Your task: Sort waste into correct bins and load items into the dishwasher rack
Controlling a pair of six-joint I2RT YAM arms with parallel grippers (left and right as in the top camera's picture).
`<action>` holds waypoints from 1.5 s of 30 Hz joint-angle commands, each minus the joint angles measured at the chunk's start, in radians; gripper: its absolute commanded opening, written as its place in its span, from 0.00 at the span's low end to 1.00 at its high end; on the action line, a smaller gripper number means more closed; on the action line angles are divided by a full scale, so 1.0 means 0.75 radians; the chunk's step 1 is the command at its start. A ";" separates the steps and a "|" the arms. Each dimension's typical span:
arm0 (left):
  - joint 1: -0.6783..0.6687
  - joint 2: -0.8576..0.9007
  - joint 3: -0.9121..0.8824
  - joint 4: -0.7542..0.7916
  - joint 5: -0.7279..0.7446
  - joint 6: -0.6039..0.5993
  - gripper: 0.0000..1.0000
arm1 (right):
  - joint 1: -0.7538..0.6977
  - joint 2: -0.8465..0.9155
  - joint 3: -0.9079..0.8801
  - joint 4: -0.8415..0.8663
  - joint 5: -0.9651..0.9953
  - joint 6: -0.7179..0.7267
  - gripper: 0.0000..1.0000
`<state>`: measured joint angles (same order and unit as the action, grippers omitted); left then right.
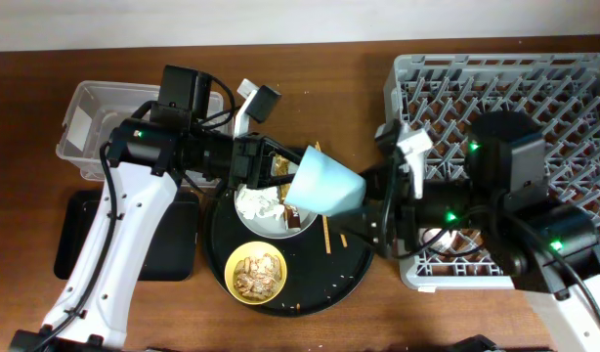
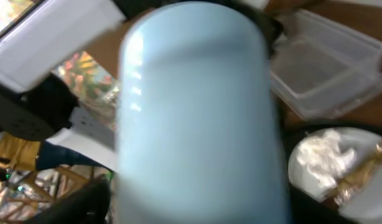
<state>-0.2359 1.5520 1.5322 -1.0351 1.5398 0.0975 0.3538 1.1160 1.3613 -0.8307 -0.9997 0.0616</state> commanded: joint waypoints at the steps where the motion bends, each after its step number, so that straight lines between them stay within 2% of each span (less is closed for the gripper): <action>1: -0.002 -0.013 0.008 -0.008 0.046 0.033 0.00 | 0.053 -0.004 0.016 0.047 -0.034 0.010 0.65; 2: -0.002 -0.013 0.008 -0.019 0.045 0.033 0.01 | 0.049 -0.005 0.016 0.053 -0.032 0.009 0.63; 3: -0.002 -0.013 0.008 -0.033 0.041 0.034 0.00 | 0.049 -0.006 0.016 0.055 -0.028 0.010 0.55; 5: -0.005 -0.013 0.008 -0.044 0.027 0.034 0.01 | 0.049 -0.006 0.016 0.056 -0.028 0.009 0.53; 6: -0.008 -0.013 0.008 -0.045 0.021 0.034 0.01 | 0.049 -0.007 0.016 0.059 -0.028 0.009 0.75; 7: -0.014 -0.013 0.008 -0.047 0.016 0.034 0.00 | 0.049 -0.009 0.016 0.068 -0.028 0.009 0.78; 11: -0.017 -0.013 0.008 -0.049 0.012 0.034 0.01 | 0.049 -0.023 0.017 0.124 -0.028 0.010 0.77; 14: -0.017 -0.013 0.008 -0.049 0.012 0.034 0.01 | 0.049 -0.038 0.017 0.140 -0.027 0.010 0.69; 15: -0.017 -0.013 0.008 -0.049 0.012 0.034 0.01 | 0.049 -0.040 0.017 0.141 -0.028 0.010 0.61; 17: -0.017 -0.013 0.008 -0.048 0.012 0.033 0.03 | 0.049 -0.043 0.017 0.140 -0.028 0.010 0.57; 18: -0.017 -0.013 0.008 -0.048 0.012 0.033 0.16 | 0.049 -0.043 0.017 0.136 -0.022 0.010 0.57; 20: -0.017 -0.013 0.008 -0.048 0.012 0.033 0.70 | 0.047 -0.052 0.018 0.083 0.090 0.010 0.57; 22: -0.014 -0.013 0.008 -0.049 -0.092 0.033 0.85 | 0.014 -0.084 0.022 -0.027 0.303 0.010 0.57; 23: -0.013 -0.013 0.008 -0.056 -0.286 0.032 0.98 | -0.045 -0.121 0.035 -0.135 0.466 0.051 0.57; 25: -0.013 -0.013 0.008 -0.111 -0.672 0.000 0.99 | -0.146 -0.166 0.056 -0.266 0.645 0.111 0.57; 27: -0.013 -0.013 0.008 -0.171 -0.871 -0.009 0.99 | -0.309 -0.222 0.072 -0.454 0.952 0.210 0.57; 29: -0.013 -0.013 0.008 -0.195 -0.882 -0.008 0.99 | -0.455 -0.231 0.071 -0.608 1.222 0.364 0.61; 31: -0.013 -0.013 0.008 -0.203 -0.885 -0.008 0.99 | -0.599 -0.196 0.066 -0.713 1.347 0.429 0.60; 33: -0.013 -0.013 0.008 -0.213 -0.894 -0.007 0.99 | -0.802 -0.077 0.065 -0.790 1.359 0.428 0.60; 37: -0.013 -0.013 0.008 -0.244 -0.898 -0.002 0.99 | -1.003 0.206 0.065 -0.814 1.359 0.425 0.60; 41: -0.013 -0.013 0.008 -0.259 -0.898 -0.002 0.99 | -1.105 0.492 0.066 -0.773 1.333 0.422 0.59; 42: -0.013 -0.013 0.008 -0.262 -0.898 0.004 0.99 | -1.124 0.563 0.066 -0.753 1.297 0.414 0.57; 45: -0.013 -0.013 0.008 -0.263 -0.898 0.008 0.99 | -1.146 0.688 0.066 -0.724 1.280 0.413 0.57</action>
<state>-0.2466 1.5497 1.5326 -1.2304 0.8734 0.0933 -0.4908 1.5780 1.4044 -1.3842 -0.0250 0.3656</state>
